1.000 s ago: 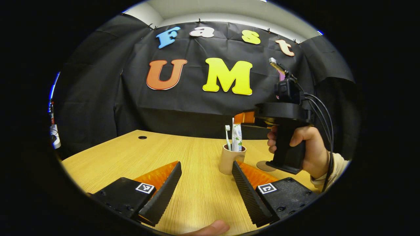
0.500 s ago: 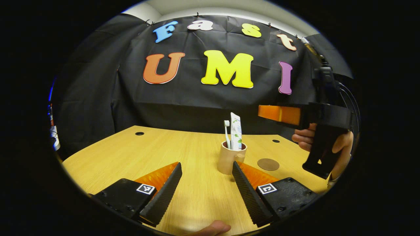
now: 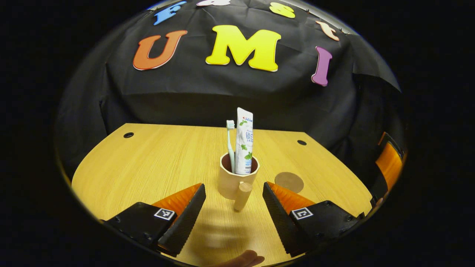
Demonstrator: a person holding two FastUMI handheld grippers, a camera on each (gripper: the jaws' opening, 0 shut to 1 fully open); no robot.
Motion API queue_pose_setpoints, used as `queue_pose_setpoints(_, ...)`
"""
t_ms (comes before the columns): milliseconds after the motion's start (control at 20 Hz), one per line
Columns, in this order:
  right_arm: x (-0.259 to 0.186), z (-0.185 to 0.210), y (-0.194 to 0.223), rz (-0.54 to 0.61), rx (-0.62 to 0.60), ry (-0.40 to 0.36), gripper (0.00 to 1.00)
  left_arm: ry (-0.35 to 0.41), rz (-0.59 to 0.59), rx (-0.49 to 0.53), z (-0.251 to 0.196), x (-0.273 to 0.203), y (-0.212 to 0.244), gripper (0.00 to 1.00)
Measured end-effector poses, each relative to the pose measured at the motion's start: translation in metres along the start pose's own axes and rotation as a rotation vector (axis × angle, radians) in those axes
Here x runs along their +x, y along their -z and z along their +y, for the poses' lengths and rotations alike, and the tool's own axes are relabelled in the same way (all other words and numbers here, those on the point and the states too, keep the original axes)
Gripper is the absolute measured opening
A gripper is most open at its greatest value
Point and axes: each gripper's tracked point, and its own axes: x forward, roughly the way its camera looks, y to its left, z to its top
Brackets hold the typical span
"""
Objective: Put the toothbrush and toothpaste on the desktop into the cup, then pick up the cup and place it on the coaster on the desktop.
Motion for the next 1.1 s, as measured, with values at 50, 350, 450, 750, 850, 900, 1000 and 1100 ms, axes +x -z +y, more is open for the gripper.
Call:
queue_pose_setpoints(50,-0.005,-0.005,-0.001,-0.004,0.007,0.002,0.95,-0.005,0.03,-0.002,-0.001,0.005,-0.002,0.98)
queue_pose_setpoints(350,-0.019,-0.034,-0.003,-0.025,0.058,0.011,0.95,-0.019,0.275,-0.097,-0.007,0.024,-0.014,0.98)
queue_pose_setpoints(450,-0.021,-0.045,0.0,-0.026,0.073,0.019,0.94,-0.015,0.39,-0.068,-0.014,0.027,-0.008,0.96)
queue_pose_setpoints(750,-0.024,-0.091,0.007,-0.024,0.137,0.074,0.94,-0.074,0.667,0.027,-0.017,0.051,0.029,0.92)
queue_pose_setpoints(850,-0.024,-0.107,0.005,-0.023,0.19,0.09,0.96,-0.08,0.738,0.021,-0.014,0.061,0.044,0.93)
queue_pose_setpoints(900,-0.025,-0.113,0.006,-0.024,0.218,0.096,0.95,-0.095,0.761,0.009,-0.01,0.066,0.051,0.85)
queue_pose_setpoints(1000,-0.025,-0.118,0.005,-0.025,0.245,0.094,0.95,-0.094,0.803,-0.024,-0.006,0.073,0.063,0.8)
queue_pose_setpoints(1100,-0.025,-0.126,0.004,-0.027,0.243,0.112,0.95,-0.074,0.806,-0.045,-0.006,0.078,0.064,0.59)
